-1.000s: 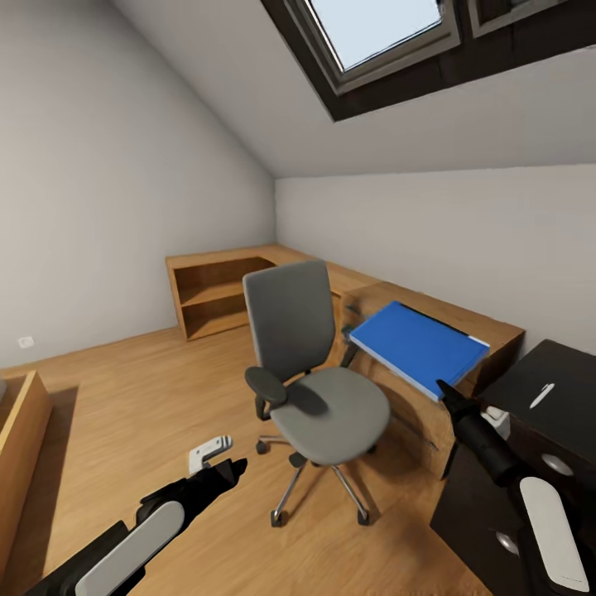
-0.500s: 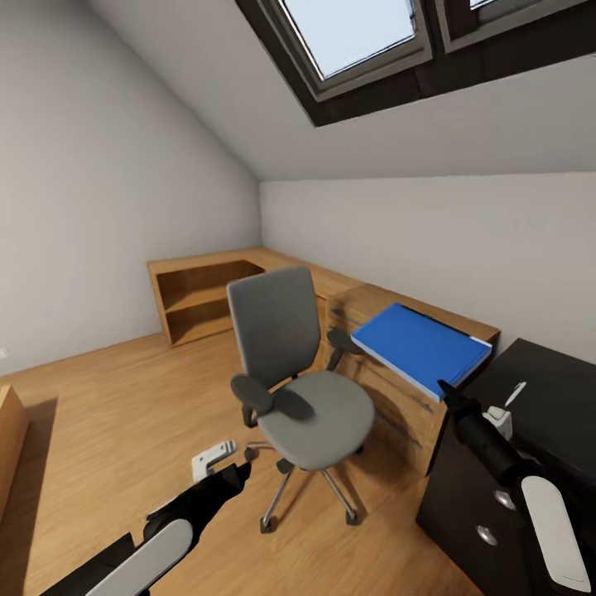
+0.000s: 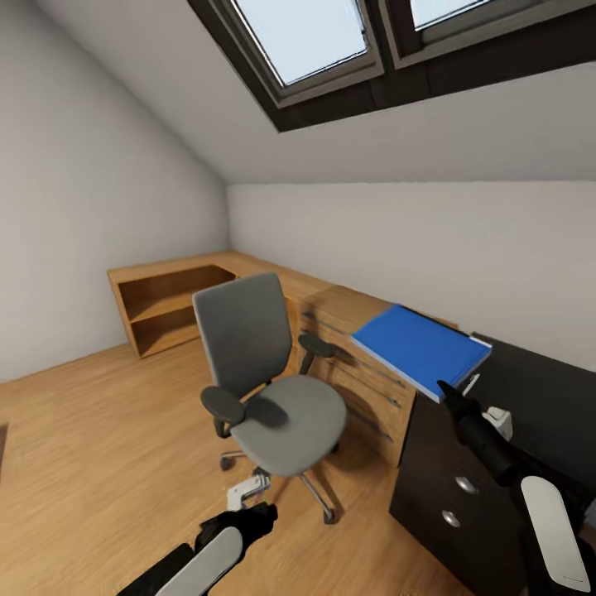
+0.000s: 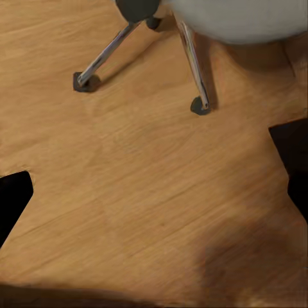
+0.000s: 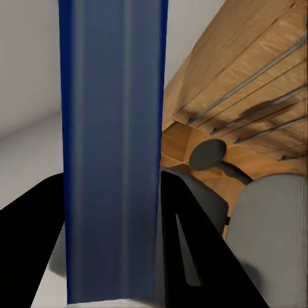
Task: In the bedroom, organize the workspace by keeping the computer under the desk, ensuring the monitor is on the desk, placing the keyboard on the desk next to the monitor, placing the mouse on the desk next to the keyboard, moving the folder from the swivel chair onto the desk next to the mouse, stacking the notebook on top of the folder with the pen on top of the notebook, and positioning the swivel chair next to the desk.
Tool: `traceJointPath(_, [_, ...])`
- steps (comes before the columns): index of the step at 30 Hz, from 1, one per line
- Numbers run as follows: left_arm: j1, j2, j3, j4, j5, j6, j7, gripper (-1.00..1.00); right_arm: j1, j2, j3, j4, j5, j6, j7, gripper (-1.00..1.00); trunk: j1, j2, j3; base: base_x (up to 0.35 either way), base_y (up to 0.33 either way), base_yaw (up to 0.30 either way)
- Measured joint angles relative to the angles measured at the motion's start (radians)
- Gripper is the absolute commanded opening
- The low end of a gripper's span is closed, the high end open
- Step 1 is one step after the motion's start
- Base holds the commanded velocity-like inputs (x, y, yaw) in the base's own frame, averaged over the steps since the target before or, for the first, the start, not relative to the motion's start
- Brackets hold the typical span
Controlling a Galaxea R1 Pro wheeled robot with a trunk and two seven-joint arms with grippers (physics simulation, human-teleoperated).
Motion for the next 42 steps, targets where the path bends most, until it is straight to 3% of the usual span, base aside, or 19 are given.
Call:
traceJointPath(2, [0.0,-0.085,0.001,0.118,-0.065,0.035,-0.001,1.0,0.0,0.0,0.0,0.001,0.0,0.0,0.0,-1.0,-0.008,0.014,0.006,0.0,0.0,-0.267])
traceJointPath(3, [0.0,-0.106,0.001,0.144,-0.091,0.041,-0.002,1.0,0.0,0.0,0.0,0.001,-0.001,0.0,0.0,-1.0,-0.012,0.021,0.009,0.0,0.0,-0.267])
traceJointPath(6, [0.0,-0.217,0.001,0.292,-0.271,0.057,-0.035,1.0,0.0,0.0,0.0,-0.002,0.0,0.0,-0.001,-1.0,-0.023,0.042,0.019,0.0,0.0,-0.267])
traceJointPath(7, [0.0,-0.236,0.002,0.322,-0.303,0.059,-0.051,1.0,0.0,0.0,0.0,-0.002,0.0,0.0,-0.001,-1.0,-0.027,0.049,0.022,0.0,0.0,-0.267])
traceJointPath(9, [0.0,-0.284,0.004,0.445,-0.408,0.064,-0.142,1.0,0.0,0.0,0.0,-0.002,0.0,0.0,-0.002,-1.0,-0.035,0.063,0.028,0.0,0.0,-0.267])
traceJointPath(11, [0.0,-0.304,0.007,0.577,-0.474,0.063,-0.296,1.0,0.0,0.0,0.0,0.0,0.001,0.0,-0.002,-1.0,-0.042,0.077,0.034,0.0,0.0,-0.267])
traceJointPath(12, [0.0,-0.304,0.007,0.612,-0.487,0.061,-0.346,1.0,0.0,0.0,0.0,0.001,0.001,0.0,-0.003,-1.0,-0.046,0.084,0.038,0.0,0.0,-0.267])
traceJointPath(14, [0.0,-0.304,0.009,0.675,-0.508,0.051,-0.428,1.0,0.0,0.0,0.0,0.002,0.001,-0.001,-0.008,-1.0,-0.054,0.098,0.044,0.0,0.0,-0.267])
traceJointPath(16, [0.0,-0.304,0.009,0.709,-0.512,0.002,-0.461,1.0,0.0,0.0,0.0,0.002,0.001,-0.001,-0.01,-1.0,-0.061,0.112,0.05,0.0,0.0,-0.267])
traceJointPath(17, [0.0,-0.304,0.009,0.726,-0.512,-0.047,-0.485,1.0,0.0,0.0,0.0,0.003,0.002,-0.001,-0.01,-1.0,-0.065,0.119,0.053,0.0,0.0,-0.267])
traceJointPath(18, [0.0,-0.304,0.01,0.772,-0.511,-0.166,-0.555,1.0,0.0,0.0,0.0,0.004,0.002,-0.002,-0.011,-1.0,-0.069,0.126,0.056,0.0,0.0,-0.267])
traceJointPath(22, [0.0,-0.304,0.011,0.851,-0.518,-0.283,-0.713,1.0,0.0,-0.001,0.001,0.006,0.004,-0.003,-0.012,-1.0,-0.084,0.154,0.069,0.0,0.0,-0.267])
traceJointPath(27, [0.0,-0.304,0.013,0.858,-0.523,-0.291,-0.727,1.0,0.0,0.0,0.002,0.007,0.006,-0.022,-0.034,-1.0,-0.104,0.189,0.085,0.0,0.0,-0.267])
traceJointPath(33, [0.0,-0.304,0.013,0.858,-0.523,-0.292,-0.728,1.0,0.0,-0.002,0.0,0.067,0.014,-0.033,-0.116,-1.0,-0.127,0.231,0.103,0.0,0.0,-0.268])
traceJointPath(42, [0.0,-0.304,0.013,0.858,-0.524,-0.293,-0.727,1.0,0.0,-0.003,-0.011,0.079,0.009,-0.045,-0.132,-1.0,-0.161,0.294,0.132,0.0,0.0,-0.269])
